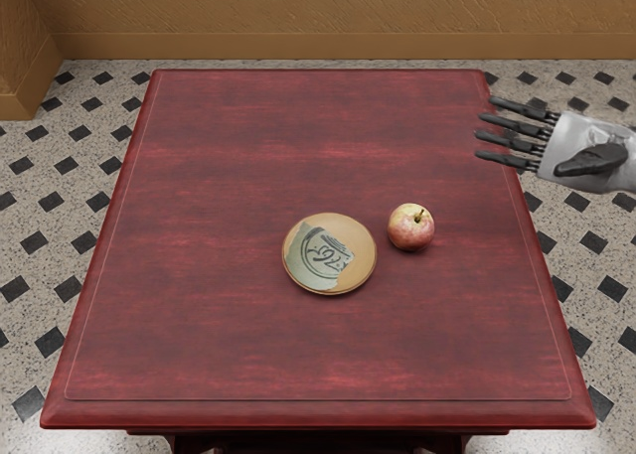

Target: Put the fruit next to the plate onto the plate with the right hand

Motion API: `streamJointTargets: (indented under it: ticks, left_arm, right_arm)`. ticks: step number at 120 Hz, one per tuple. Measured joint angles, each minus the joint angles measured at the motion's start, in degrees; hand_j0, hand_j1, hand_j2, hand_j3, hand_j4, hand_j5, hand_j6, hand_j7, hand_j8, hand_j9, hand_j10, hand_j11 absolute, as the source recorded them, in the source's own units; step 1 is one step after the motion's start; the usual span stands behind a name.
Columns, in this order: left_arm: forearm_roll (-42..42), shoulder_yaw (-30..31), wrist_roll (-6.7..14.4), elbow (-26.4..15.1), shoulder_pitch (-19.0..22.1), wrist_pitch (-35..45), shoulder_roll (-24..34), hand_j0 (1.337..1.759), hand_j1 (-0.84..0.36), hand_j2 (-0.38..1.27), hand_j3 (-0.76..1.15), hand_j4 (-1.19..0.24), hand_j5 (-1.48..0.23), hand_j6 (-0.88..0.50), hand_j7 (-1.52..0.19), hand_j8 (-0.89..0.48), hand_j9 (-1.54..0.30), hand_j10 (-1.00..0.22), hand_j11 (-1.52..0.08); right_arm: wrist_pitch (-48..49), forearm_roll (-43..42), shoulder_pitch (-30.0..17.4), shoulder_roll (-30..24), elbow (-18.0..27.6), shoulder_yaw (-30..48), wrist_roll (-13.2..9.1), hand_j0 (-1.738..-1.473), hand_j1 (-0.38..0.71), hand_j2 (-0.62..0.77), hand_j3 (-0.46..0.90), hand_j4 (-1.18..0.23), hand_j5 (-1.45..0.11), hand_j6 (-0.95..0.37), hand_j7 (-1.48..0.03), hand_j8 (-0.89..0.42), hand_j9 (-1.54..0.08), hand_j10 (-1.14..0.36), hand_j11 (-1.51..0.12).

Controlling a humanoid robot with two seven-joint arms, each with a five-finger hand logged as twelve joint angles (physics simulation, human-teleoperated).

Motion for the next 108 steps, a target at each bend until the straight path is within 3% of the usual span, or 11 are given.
streamJointTargets:
  ticks: [19, 34, 48, 61, 74, 87, 108]
  left_arm:
    - [0.00, -0.01, 0.00, 0.00, 0.00, 0.00, 0.00, 1.658, 0.34, 0.00, 0.00, -0.01, -0.01, -0.01, -0.01, -0.01, -0.01, -0.01, -0.01]
    - [0.00, -0.01, 0.00, 0.00, 0.00, 0.00, 0.00, 1.658, 0.34, 0.00, 0.00, -0.01, -0.01, -0.01, -0.01, -0.01, -0.01, -0.01, -0.01]
    - [0.00, -0.02, 0.00, 0.00, -0.03, 0.00, 0.00, 1.658, 0.34, 0.00, 0.00, -0.01, -0.01, -0.01, -0.01, -0.01, -0.01, -0.01, -0.01]
    - [0.00, 0.00, 0.00, 0.00, 0.00, 0.00, 0.00, 1.658, 0.34, 0.00, 0.00, -0.01, -0.01, -0.01, -0.01, -0.01, -0.01, -0.01, -0.01]
    - [0.00, 0.01, 0.00, 0.00, 0.00, 0.00, 0.00, 1.658, 0.34, 0.00, 0.00, -0.01, -0.01, -0.01, -0.01, -0.01, -0.01, -0.01, -0.01]
    - [0.00, 0.00, 0.00, 0.00, 0.00, 0.00, 0.00, 1.658, 0.34, 0.00, 0.00, -0.01, -0.01, -0.01, -0.01, -0.01, -0.01, -0.01, -0.01]
    - [0.00, 0.00, 0.00, 0.00, 0.00, 0.00, 0.00, 1.658, 0.34, 0.00, 0.00, -0.01, -0.01, -0.01, -0.01, -0.01, -0.01, -0.01, -0.01]
  right_arm:
    - [0.01, -4.24, -3.07, -1.22, 0.06, 1.34, 0.00, -1.658, -0.35, 0.00, 0.00, 0.00, 0.00, 0.01, 0.00, 0.00, 0.00, 0.00, 0.00]
    - [0.01, -13.91, 0.84, -5.67, 7.50, 1.51, 0.00, -1.658, -0.35, 0.00, 0.00, 0.00, 0.00, 0.01, 0.00, 0.00, 0.00, 0.00, 0.00]
    - [-1.53, -16.98, 9.66, -6.13, 14.37, -3.32, 0.00, -1.658, -0.35, 0.00, 0.00, 0.00, 0.00, 0.00, 0.00, 0.00, 0.00, 0.00, 0.00]
    - [-8.02, -27.33, 24.58, -0.07, 14.49, -17.64, 0.00, -1.658, -0.35, 0.00, 0.00, 0.00, 0.00, 0.00, 0.00, 0.00, 0.00, 0.00, 0.00]
    - [-13.82, -35.56, 31.25, 4.03, 12.70, -22.27, 0.00, -1.658, -0.35, 0.00, 0.00, 0.00, 0.00, 0.00, 0.00, 0.00, 0.00, 0.00, 0.00]
    - [-16.82, -38.69, 32.80, 5.30, 13.81, -23.96, 0.00, -1.658, -0.35, 0.00, 0.00, 0.00, 0.00, 0.00, 0.00, 0.00, 0.00, 0.00, 0.00]
    - [-27.55, -55.25, 28.12, 8.38, 15.25, -26.57, 0.00, -1.658, -0.34, 0.00, 0.00, -0.01, -0.01, -0.01, -0.01, -0.01, -0.01, -0.01, -0.01]
